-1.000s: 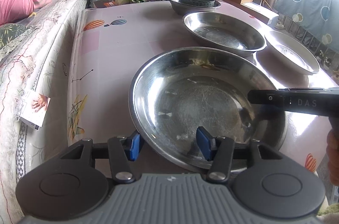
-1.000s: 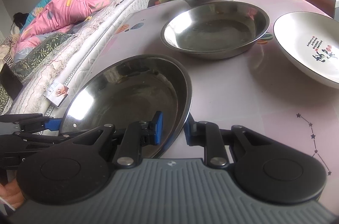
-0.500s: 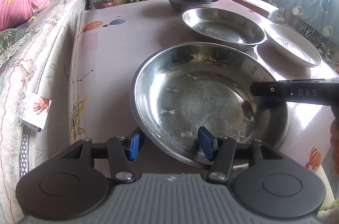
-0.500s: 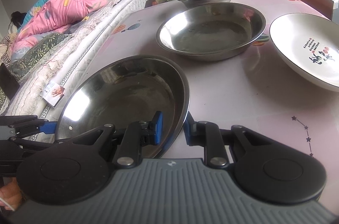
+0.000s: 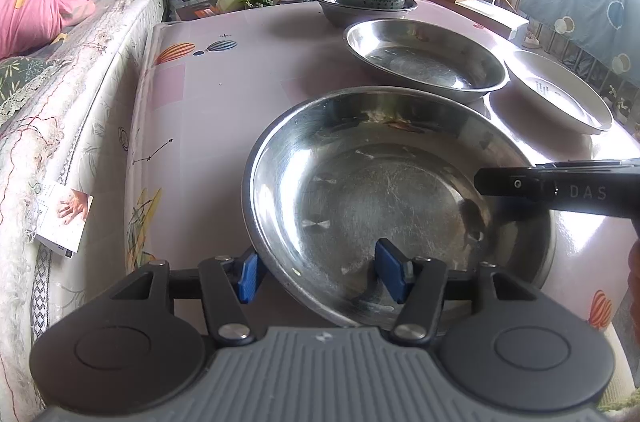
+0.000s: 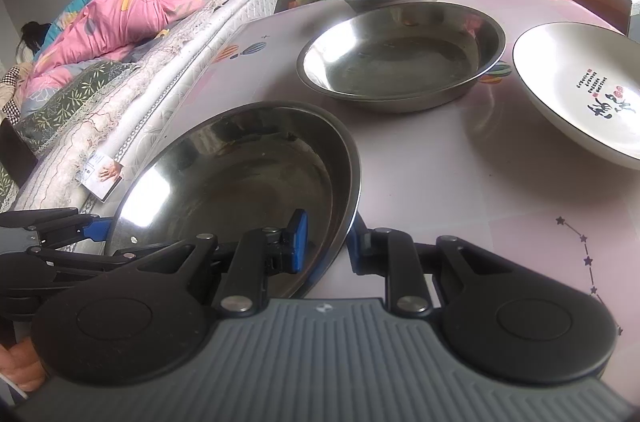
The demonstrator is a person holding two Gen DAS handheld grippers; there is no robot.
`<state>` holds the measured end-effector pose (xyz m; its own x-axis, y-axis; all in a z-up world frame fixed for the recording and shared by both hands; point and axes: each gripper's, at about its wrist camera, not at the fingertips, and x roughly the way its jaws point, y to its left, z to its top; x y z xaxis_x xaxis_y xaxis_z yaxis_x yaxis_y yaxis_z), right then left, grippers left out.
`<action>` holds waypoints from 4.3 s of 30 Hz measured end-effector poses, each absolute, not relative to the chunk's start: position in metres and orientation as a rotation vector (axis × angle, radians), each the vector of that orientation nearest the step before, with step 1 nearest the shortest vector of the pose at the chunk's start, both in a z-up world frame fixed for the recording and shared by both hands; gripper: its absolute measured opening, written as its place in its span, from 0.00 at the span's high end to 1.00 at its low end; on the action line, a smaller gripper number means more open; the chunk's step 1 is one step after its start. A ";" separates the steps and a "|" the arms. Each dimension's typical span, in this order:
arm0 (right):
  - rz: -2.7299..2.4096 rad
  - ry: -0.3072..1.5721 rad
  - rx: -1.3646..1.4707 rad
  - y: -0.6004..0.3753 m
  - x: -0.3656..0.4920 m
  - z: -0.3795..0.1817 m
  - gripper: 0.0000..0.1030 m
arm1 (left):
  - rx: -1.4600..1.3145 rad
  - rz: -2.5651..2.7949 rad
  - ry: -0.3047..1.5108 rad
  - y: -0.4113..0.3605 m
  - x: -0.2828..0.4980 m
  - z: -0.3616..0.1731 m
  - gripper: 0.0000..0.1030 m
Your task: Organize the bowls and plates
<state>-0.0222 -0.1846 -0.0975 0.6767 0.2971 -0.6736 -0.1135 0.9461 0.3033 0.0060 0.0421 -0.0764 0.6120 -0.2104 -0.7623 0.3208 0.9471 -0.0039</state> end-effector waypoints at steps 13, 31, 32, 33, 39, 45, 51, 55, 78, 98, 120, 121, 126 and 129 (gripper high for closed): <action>0.236 0.793 0.212 -0.180 -0.023 -0.095 0.81 | 0.169 -0.314 0.842 0.039 0.002 -0.077 0.40; 0.215 0.777 0.246 -0.184 -0.008 -0.097 0.81 | 0.126 -0.284 0.836 0.052 0.030 -0.077 0.37; 0.215 0.776 0.248 -0.184 -0.006 -0.097 0.81 | 0.132 -0.278 0.837 0.051 0.031 -0.078 0.37; 0.213 0.776 0.247 -0.184 -0.006 -0.098 0.81 | 0.138 -0.274 0.836 0.050 0.032 -0.079 0.37; 0.209 0.771 0.217 -0.179 -0.005 -0.100 0.83 | 0.170 -0.260 0.830 0.043 0.031 -0.080 0.40; 0.198 0.761 0.168 -0.174 -0.006 -0.099 0.84 | 0.180 -0.247 0.827 0.040 0.029 -0.079 0.44; 0.195 0.748 0.141 -0.171 -0.009 -0.097 0.84 | 0.185 -0.240 0.828 0.041 0.028 -0.078 0.45; 0.196 0.740 0.125 -0.170 -0.011 -0.095 0.84 | 0.188 -0.237 0.828 0.040 0.026 -0.077 0.46; 0.189 0.744 0.097 -0.173 -0.002 -0.100 0.82 | 0.183 -0.303 0.856 0.036 0.037 -0.079 0.39; 0.176 0.746 0.109 -0.170 -0.004 -0.093 0.81 | 0.162 -0.275 0.862 0.038 0.030 -0.074 0.40; 0.173 0.729 0.130 -0.174 -0.014 -0.085 0.81 | 0.165 -0.269 0.851 0.036 0.019 -0.066 0.40; 0.173 0.728 0.131 -0.174 -0.015 -0.085 0.81 | 0.166 -0.269 0.850 0.036 0.018 -0.065 0.40; 0.171 0.725 0.136 -0.176 -0.018 -0.083 0.81 | 0.171 -0.269 0.845 0.034 0.016 -0.063 0.40; 0.167 0.723 0.137 -0.177 -0.020 -0.083 0.81 | 0.174 -0.272 0.843 0.032 0.017 -0.063 0.40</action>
